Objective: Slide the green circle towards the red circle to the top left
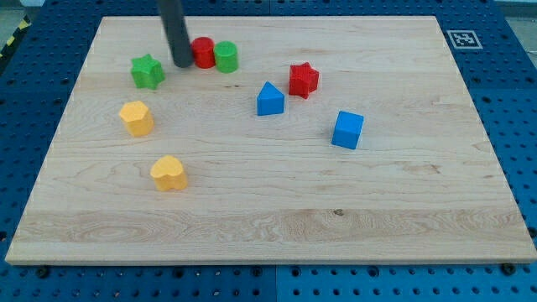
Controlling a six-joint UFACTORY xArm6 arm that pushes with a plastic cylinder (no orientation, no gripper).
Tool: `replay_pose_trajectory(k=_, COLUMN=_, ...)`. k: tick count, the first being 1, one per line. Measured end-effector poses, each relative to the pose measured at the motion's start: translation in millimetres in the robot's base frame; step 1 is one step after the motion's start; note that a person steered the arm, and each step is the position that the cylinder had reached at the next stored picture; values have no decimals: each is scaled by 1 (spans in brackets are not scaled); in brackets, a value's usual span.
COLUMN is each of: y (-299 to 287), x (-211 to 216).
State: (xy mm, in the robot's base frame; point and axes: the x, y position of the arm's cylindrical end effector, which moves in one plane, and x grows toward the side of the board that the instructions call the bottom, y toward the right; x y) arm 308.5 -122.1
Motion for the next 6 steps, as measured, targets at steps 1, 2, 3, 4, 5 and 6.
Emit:
replay_pose_trajectory(k=1, y=49, x=14)
replay_pose_trajectory(k=2, y=80, x=37)
replay_pose_trajectory(k=3, y=107, x=45)
replay_pose_trajectory(k=4, y=121, x=31)
replay_pose_trajectory(k=5, y=134, x=13)
replay_pose_trajectory(k=6, y=126, x=4)
